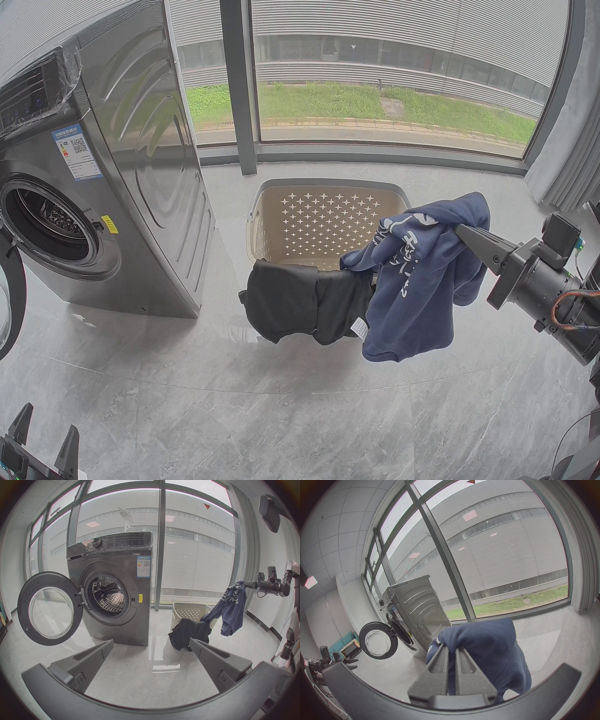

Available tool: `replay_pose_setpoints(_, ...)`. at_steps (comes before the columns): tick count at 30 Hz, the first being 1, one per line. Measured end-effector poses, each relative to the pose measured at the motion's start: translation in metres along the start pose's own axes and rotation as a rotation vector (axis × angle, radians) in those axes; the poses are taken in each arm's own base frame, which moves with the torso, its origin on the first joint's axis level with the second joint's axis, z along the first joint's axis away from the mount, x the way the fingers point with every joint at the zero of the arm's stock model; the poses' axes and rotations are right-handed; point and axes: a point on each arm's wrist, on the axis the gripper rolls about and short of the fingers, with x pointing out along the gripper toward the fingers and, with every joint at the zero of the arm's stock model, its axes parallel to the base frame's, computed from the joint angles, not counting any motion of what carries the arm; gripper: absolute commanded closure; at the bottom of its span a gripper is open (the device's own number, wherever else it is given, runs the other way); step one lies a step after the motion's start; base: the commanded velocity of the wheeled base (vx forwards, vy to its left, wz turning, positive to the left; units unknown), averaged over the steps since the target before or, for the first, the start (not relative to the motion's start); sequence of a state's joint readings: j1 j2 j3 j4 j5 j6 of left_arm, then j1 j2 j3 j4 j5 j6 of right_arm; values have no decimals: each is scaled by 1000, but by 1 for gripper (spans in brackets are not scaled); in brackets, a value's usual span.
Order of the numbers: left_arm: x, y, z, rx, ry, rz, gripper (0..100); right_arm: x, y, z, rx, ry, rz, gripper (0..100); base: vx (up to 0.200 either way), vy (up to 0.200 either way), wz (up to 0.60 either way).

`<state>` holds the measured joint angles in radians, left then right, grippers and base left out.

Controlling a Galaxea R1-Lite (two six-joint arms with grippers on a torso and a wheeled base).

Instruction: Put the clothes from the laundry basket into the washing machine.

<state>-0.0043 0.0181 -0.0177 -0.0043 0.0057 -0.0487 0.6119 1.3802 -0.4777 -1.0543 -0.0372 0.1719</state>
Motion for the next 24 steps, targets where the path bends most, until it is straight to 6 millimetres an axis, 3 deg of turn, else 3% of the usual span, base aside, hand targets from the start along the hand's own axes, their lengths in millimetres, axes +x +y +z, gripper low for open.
replay_pose_setpoints(24,0,0,0,-1,-1,0,0,4,3,-5,2,8,14,100,0,200,0)
